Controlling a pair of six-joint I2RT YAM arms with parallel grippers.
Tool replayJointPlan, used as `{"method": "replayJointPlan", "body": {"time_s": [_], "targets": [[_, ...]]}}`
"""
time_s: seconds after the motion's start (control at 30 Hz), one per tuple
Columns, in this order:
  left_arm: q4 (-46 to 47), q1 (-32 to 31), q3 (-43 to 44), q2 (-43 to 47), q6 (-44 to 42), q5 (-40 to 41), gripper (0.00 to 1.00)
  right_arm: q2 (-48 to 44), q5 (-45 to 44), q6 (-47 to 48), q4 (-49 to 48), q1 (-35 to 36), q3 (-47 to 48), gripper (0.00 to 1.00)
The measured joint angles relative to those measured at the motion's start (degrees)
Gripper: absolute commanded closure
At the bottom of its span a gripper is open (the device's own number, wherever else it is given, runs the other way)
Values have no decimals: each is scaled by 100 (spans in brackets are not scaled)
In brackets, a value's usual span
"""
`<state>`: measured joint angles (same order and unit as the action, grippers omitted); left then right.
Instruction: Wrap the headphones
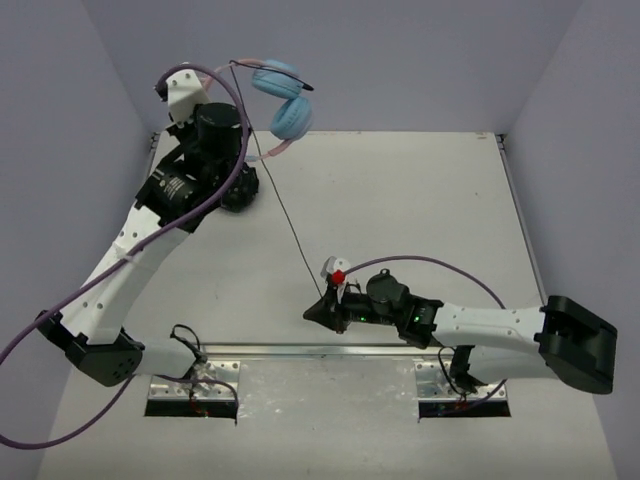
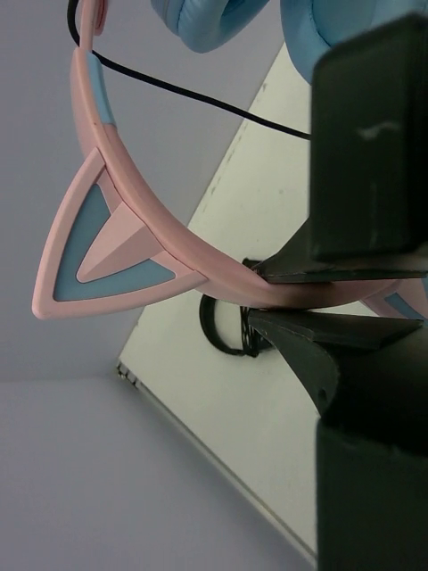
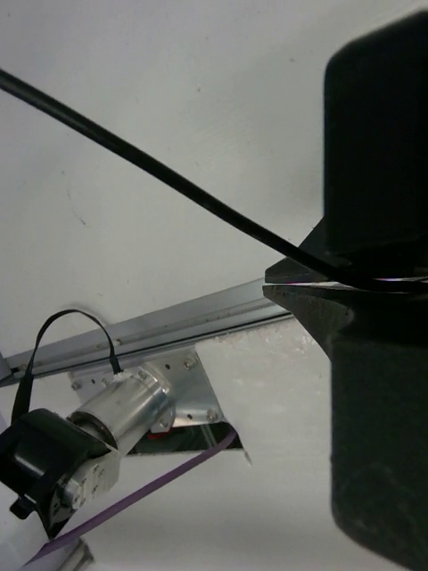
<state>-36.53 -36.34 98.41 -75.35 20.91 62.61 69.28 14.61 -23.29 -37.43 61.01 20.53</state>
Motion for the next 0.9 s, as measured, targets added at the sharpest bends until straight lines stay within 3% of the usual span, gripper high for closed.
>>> {"method": "replayJointPlan", "body": {"time_s": [0.2,0.37,0.57,0.73,0.9], "targets": [[-271,975,-129,-157,282,-636,100,-278,-1633,848,1766,857,833,99],[-48,1029,-566,-201,393,-684,100,-282,-2236,1307,2798,1239,1342,99],[560,1091,-1825,-271,173,-750,100,-468,-2702,1963,3932,1423,2249,99],[968,1169,-2664,-354,-153,-1266,100,-522,-3211,2559,4688,1421,3259,99],[1473,1169,-2977,-352,-577,-1965,100,-553,-3689,3139,5252,1416,3943,99]]}}
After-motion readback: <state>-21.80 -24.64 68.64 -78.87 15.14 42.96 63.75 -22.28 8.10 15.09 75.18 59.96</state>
